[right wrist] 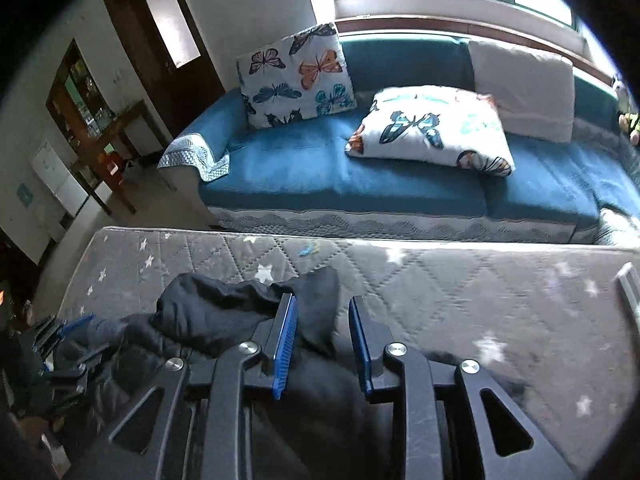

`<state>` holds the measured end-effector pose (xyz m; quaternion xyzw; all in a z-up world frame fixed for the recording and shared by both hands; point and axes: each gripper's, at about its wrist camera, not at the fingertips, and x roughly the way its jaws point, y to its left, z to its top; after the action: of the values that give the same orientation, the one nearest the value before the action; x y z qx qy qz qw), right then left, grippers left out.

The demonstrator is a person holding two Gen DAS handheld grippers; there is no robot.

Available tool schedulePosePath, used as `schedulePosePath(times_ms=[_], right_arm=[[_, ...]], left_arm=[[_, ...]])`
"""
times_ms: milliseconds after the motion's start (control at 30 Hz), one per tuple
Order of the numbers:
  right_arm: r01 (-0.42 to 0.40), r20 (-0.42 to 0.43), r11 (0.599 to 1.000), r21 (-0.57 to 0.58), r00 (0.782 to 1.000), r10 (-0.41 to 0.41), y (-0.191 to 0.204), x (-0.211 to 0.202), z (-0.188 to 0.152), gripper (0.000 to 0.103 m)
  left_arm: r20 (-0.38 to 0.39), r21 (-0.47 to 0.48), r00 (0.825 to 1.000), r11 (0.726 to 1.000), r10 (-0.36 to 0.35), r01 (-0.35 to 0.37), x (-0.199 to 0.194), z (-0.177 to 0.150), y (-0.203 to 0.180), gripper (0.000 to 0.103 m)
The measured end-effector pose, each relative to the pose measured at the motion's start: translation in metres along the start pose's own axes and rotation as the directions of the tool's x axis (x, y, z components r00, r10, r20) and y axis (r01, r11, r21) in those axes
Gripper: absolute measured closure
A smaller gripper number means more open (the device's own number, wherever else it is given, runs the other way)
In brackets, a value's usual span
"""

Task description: Fold large clothes

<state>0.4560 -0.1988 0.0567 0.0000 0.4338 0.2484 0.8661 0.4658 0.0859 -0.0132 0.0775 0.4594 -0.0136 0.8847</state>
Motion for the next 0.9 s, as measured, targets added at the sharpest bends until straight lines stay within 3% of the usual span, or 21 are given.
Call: schedulePosePath(times_ms=[200, 300, 400, 633, 900], right_arm=[[0.012, -0.031, 0.992, -0.123, 0.999, -0.016, 0.002, -0.029, -0.020, 0.073], [0.072, -0.099, 0.989, -0.130, 0.991, -0.085, -0.010, -0.011, -0.032, 0.073], [0.064, -0.128, 0.995, -0.077, 0.989, -0.073, -0.030, 0.007, -0.040, 0.074], [0.048, -0.109, 0.997, -0.053, 0.993, -0.054, -0.040, 0.022, -0.049, 0.076], [0.102, -0.057, 0.988, -0.116, 0.992, -0.109, -0.017, -0.017, -0.053, 0.073]], left_arm=[[-0.003, -0.014, 1.000, 1.000, 0.017, -0.017, -0.001, 0.000, 0.003, 0.029], [-0.005, -0.020, 1.000, 0.999, 0.030, -0.030, -0.001, 0.000, 0.004, 0.025], [-0.008, -0.018, 0.999, 0.999, 0.033, -0.033, 0.000, 0.001, 0.004, 0.025], [-0.018, -0.035, 0.999, 0.999, 0.034, -0.035, 0.008, 0.003, 0.007, 0.019], [0.010, -0.012, 0.996, 0.996, 0.087, -0.087, -0.009, 0.002, 0.000, 0.019]])
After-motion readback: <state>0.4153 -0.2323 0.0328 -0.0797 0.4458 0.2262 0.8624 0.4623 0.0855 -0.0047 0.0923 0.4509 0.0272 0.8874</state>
